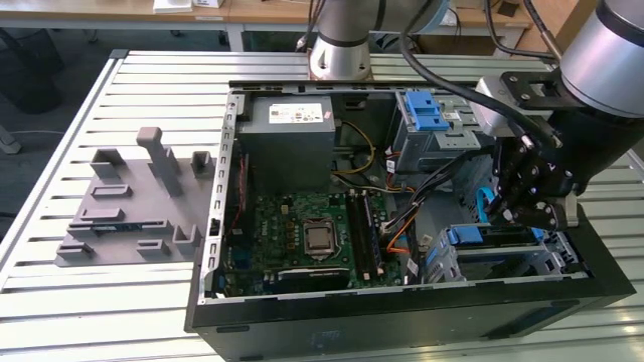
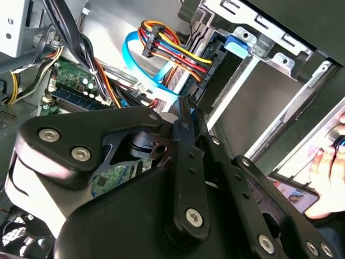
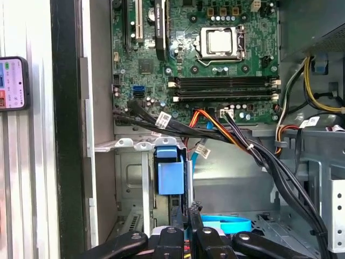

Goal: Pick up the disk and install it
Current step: 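Insert the second disk wire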

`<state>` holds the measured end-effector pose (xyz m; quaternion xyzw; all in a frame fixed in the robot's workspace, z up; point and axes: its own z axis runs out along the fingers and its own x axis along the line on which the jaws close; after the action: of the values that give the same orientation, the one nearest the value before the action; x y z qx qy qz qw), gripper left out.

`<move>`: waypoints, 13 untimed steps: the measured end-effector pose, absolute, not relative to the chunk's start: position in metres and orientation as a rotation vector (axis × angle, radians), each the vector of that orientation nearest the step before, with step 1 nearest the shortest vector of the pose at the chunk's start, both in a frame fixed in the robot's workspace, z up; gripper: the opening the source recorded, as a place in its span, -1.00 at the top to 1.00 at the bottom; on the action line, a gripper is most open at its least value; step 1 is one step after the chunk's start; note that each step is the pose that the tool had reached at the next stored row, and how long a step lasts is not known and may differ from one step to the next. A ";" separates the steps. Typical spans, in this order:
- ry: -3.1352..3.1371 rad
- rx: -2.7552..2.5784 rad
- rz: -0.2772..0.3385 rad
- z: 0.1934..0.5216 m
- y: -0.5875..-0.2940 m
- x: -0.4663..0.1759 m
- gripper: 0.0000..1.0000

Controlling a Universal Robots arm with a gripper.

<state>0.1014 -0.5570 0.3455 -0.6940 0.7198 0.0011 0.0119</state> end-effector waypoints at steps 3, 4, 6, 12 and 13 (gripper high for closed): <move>2.240 -2.161 -0.004 0.343 -0.557 0.101 0.68; 2.239 -2.160 -0.003 0.342 -0.557 0.101 0.68; 2.238 -2.158 -0.001 0.341 -0.558 0.101 0.68; 2.236 -2.157 -0.001 0.338 -0.559 0.101 0.68; 2.236 -2.157 -0.001 0.338 -0.560 0.101 0.68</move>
<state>0.1013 -0.5596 0.3380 -0.6942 0.7196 -0.0004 0.0173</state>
